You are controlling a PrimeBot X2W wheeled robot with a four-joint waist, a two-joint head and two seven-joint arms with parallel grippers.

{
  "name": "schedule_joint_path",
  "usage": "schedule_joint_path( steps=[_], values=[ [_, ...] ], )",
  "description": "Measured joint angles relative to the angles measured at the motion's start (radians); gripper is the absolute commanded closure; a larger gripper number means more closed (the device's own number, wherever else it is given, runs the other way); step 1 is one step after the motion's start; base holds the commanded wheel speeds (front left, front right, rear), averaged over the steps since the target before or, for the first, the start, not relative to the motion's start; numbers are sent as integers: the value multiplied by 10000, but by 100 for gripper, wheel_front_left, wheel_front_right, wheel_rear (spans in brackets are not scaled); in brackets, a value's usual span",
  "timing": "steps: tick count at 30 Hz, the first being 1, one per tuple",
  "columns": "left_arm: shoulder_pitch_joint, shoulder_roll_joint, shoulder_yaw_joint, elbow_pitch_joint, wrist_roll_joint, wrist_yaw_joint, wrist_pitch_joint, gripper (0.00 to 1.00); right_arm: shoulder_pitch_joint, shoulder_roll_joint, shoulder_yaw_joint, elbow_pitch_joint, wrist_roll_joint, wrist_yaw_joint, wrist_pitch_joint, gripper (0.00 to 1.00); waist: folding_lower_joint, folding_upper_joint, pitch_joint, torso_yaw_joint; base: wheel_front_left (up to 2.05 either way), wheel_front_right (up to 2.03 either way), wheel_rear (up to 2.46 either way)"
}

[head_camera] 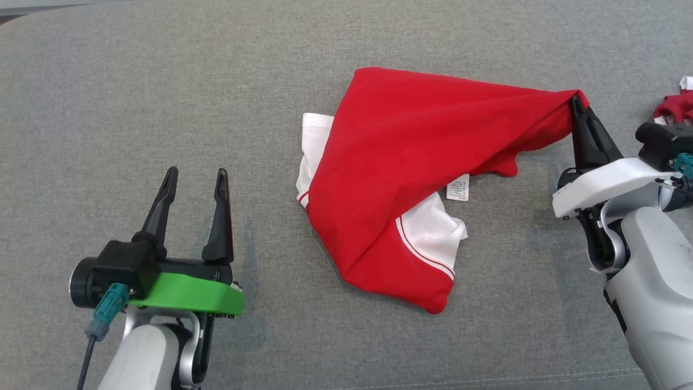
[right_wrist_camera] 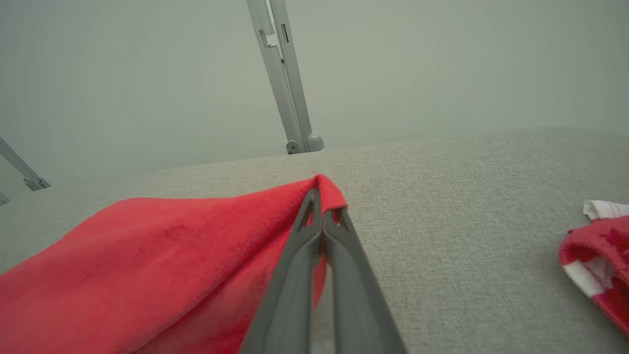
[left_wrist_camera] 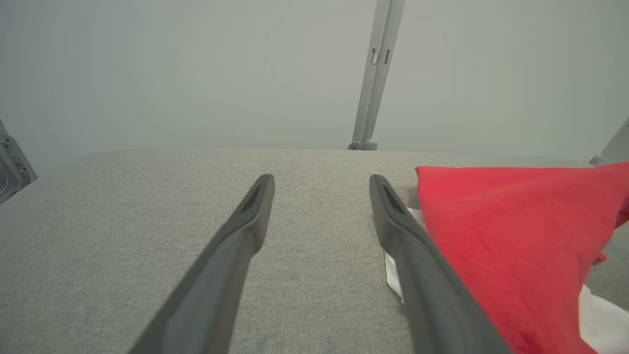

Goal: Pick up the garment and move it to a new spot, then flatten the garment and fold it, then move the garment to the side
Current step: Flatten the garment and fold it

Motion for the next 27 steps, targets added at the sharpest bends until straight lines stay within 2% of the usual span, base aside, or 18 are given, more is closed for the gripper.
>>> schedule_joint_path(
  steps=[2,3,5,12,20,27],
  values=[
    [-34,8,-27,15,10,-15,-2,0,-20,21,-59,326,88,0,0,100,0,0,40,25,0,0,0],
    [-35,12,-36,21,12,-15,-6,0,-30,23,-71,458,90,0,0,85,0,0,52,41,0,0,0],
    [-59,13,-56,27,23,-13,-12,0,-81,29,-92,556,79,0,0,0,0,0,58,72,0,0,0],
    [-52,54,-17,46,42,92,-127,0,474,-6,-341,-192,-378,0,-2,0,0,0,-115,60,0,0,0],
    [213,217,157,-46,56,345,-186,0,2261,209,-1078,-2301,-1388,0,-2,0,0,0,-477,-125,0,0,0],
    [620,424,295,-155,54,514,-153,0,3243,531,-1220,-3735,-2008,0,-2,0,0,0,-794,-318,0,0,0]
  ],
)
